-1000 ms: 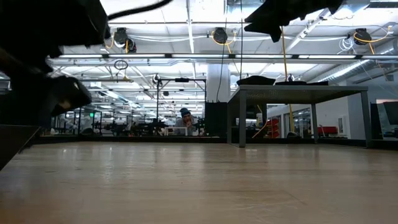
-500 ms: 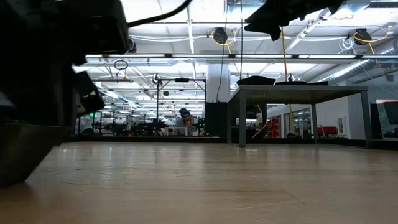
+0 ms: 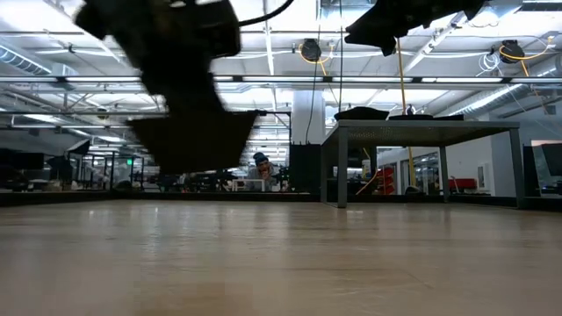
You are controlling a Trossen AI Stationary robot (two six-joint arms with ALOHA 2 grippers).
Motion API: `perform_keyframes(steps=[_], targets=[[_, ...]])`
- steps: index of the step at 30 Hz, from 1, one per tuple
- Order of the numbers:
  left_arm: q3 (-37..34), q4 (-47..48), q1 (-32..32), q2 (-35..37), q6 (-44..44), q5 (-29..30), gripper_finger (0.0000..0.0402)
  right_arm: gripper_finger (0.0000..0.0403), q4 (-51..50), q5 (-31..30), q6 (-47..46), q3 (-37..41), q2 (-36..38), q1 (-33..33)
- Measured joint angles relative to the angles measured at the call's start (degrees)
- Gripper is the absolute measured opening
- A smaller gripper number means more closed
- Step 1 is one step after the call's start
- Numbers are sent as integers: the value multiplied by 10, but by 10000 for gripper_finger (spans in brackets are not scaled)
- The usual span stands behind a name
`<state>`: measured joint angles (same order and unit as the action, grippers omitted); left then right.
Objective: Pick & Place Mini shaped plates
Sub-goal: Stack the black distorted square plate on top of the black distorted square plate on the shelf
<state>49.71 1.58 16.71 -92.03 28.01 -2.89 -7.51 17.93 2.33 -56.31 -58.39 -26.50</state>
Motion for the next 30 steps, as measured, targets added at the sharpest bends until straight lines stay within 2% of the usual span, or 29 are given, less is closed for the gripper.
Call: perform_keyframes(steps=[4,8,12,20,30], targets=[[0,-21,-85,14,-64,49,6,132,0,1,-1,0,0,0],[1,-66,-167,2,-65,68,7,132,0,1,0,0,0,0],[0,-95,-220,-33,-33,73,6,132,-1,1,12,0,2,0],[9,-122,-257,-80,-40,62,6,132,-5,0,74,0,5,-1],[11,-118,-272,-93,-5,90,46,132,-9,0,79,0,5,-1]])
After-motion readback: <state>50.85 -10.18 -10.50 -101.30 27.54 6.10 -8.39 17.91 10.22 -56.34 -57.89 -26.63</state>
